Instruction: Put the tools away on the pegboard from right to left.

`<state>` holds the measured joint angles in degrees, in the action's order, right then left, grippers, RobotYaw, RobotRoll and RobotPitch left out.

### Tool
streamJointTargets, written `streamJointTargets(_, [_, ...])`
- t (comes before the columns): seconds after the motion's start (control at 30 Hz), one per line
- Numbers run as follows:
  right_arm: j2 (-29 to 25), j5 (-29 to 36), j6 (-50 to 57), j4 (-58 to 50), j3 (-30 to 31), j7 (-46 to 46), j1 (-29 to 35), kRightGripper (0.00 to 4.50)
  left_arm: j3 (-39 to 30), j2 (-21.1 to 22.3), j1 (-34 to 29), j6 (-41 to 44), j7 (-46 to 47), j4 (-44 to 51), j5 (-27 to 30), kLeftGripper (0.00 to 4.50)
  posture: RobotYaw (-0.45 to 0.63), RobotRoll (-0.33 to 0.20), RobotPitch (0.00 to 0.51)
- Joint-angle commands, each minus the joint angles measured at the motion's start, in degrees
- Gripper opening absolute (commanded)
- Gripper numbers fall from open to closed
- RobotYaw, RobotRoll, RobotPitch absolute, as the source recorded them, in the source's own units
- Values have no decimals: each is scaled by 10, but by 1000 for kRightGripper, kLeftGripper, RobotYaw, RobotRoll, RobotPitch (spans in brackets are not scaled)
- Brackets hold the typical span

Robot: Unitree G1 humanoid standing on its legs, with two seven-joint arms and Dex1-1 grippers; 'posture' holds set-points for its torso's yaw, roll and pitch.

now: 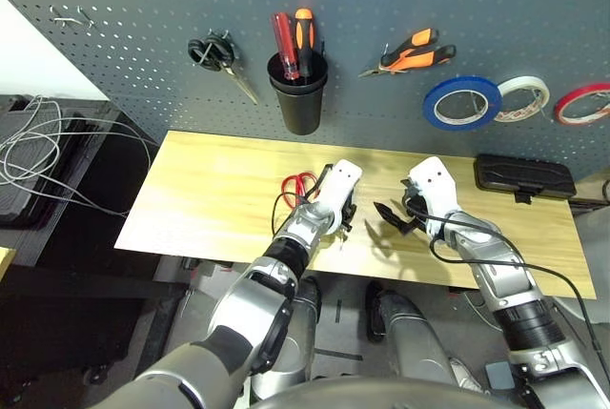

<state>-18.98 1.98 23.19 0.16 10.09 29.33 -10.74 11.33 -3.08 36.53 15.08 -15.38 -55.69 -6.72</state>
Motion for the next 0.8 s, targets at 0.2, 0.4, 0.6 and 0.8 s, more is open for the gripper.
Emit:
streamJointTargets(0.2, [-37, 24, -33, -13, -23, 47, 12, 4500, -39, 19, -103, -91, 3, 200, 38, 551, 128, 0, 250])
streamJointTargets(0.4, [-51, 41, -110, -13, -20, 100, 21, 4500, -45, 37, -184, -163, -30, 417, 75, 551, 140, 0, 245])
streamJointTargets(0.6, [-42, 52, -159, -14, -13, 132, 17, 4500, -38, 52, -211, -235, -69, 524, 105, 551, 157, 0, 246])
streamJointTargets(0.8, [-24, 58, -199, -5, -19, 134, -11, 4500, -30, 53, -185, -252, -91, 591, 130, 551, 160, 0, 244])
